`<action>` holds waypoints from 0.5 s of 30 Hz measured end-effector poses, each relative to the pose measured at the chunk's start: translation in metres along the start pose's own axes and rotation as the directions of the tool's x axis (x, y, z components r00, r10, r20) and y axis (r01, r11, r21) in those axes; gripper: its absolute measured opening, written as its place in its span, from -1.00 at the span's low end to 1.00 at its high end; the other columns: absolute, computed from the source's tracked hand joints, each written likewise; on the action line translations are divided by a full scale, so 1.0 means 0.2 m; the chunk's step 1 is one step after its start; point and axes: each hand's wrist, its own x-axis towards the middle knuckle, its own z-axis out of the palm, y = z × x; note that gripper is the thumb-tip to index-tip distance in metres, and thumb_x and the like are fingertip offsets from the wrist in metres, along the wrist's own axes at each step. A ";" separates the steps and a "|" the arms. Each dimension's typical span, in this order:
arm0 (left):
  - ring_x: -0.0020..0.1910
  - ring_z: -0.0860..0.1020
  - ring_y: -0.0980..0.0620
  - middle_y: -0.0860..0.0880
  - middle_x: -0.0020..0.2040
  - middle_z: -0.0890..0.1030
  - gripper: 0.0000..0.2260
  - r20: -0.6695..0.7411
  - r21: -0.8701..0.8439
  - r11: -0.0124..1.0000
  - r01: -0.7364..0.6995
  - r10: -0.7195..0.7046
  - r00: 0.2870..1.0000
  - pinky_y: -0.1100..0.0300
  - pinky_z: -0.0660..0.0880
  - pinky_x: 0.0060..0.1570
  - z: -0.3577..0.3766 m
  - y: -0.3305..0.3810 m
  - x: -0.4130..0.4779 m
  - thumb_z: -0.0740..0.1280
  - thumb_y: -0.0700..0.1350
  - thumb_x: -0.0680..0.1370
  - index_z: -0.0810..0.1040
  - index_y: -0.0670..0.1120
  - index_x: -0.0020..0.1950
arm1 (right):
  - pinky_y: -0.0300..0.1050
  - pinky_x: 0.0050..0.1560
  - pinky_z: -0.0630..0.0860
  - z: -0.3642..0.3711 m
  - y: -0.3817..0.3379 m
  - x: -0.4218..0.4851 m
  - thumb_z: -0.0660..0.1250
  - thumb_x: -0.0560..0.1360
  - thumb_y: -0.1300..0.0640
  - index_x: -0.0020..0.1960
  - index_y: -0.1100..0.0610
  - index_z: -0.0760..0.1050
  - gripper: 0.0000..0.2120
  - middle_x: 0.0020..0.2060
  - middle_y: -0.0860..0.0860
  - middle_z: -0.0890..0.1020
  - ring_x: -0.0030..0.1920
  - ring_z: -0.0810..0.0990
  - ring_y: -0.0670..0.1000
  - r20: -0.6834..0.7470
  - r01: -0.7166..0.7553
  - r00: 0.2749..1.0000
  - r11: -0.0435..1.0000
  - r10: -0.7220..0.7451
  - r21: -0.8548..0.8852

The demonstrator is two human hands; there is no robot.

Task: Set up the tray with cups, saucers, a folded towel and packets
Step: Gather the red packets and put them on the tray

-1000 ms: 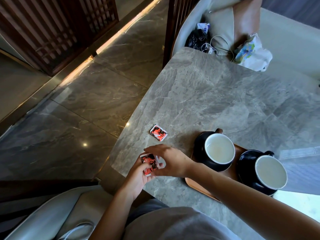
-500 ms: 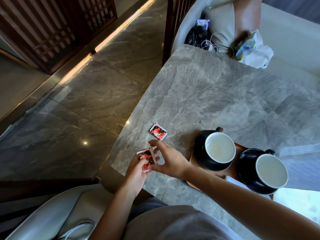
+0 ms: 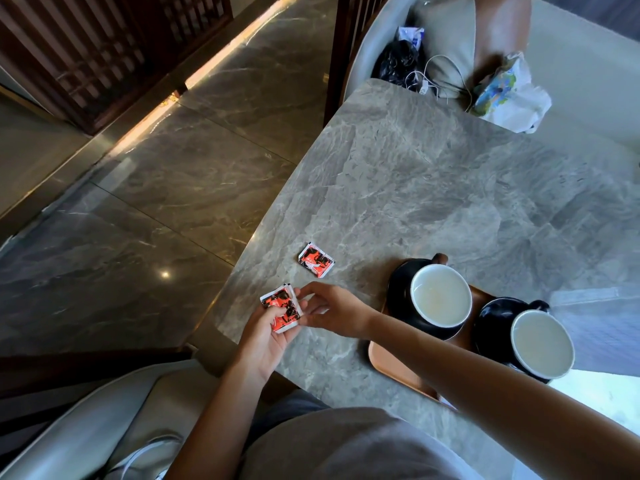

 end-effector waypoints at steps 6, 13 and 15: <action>-0.07 0.69 -0.02 -0.14 0.08 0.62 -0.69 -0.059 0.000 0.997 -0.078 0.078 0.995 0.18 0.63 -0.22 0.01 0.04 0.04 0.06 -0.38 0.56 0.46 -0.17 0.19 | -0.07 0.12 0.50 -0.15 -0.05 0.12 0.39 0.48 0.09 0.16 0.17 0.53 -0.71 0.02 0.10 0.60 0.03 0.59 0.05 -0.226 0.006 0.972 0.977 -0.055 -0.211; -0.02 0.68 -0.06 -0.12 0.05 0.66 -0.69 -0.123 0.003 0.997 -0.081 0.081 0.989 0.07 0.54 -0.06 -0.01 0.04 0.03 0.08 -0.40 0.53 0.48 -0.11 0.11 | 0.14 0.34 0.30 -0.16 0.04 0.25 0.25 0.52 0.01 0.42 -0.07 0.25 -0.52 0.44 -0.03 0.25 0.42 0.20 0.10 -0.325 -0.174 0.944 0.746 -0.060 -0.643; -0.03 0.68 -0.08 -0.14 0.06 0.64 -0.69 -0.128 -0.027 0.997 -0.068 0.064 0.990 0.05 0.53 -0.05 -0.03 0.03 0.04 0.08 -0.40 0.53 0.46 -0.12 0.14 | 0.09 0.31 0.28 -0.12 0.07 0.24 0.22 0.54 0.03 0.42 -0.08 0.22 -0.53 0.43 -0.07 0.26 0.41 0.21 0.07 -0.332 -0.165 0.935 0.683 -0.120 -0.711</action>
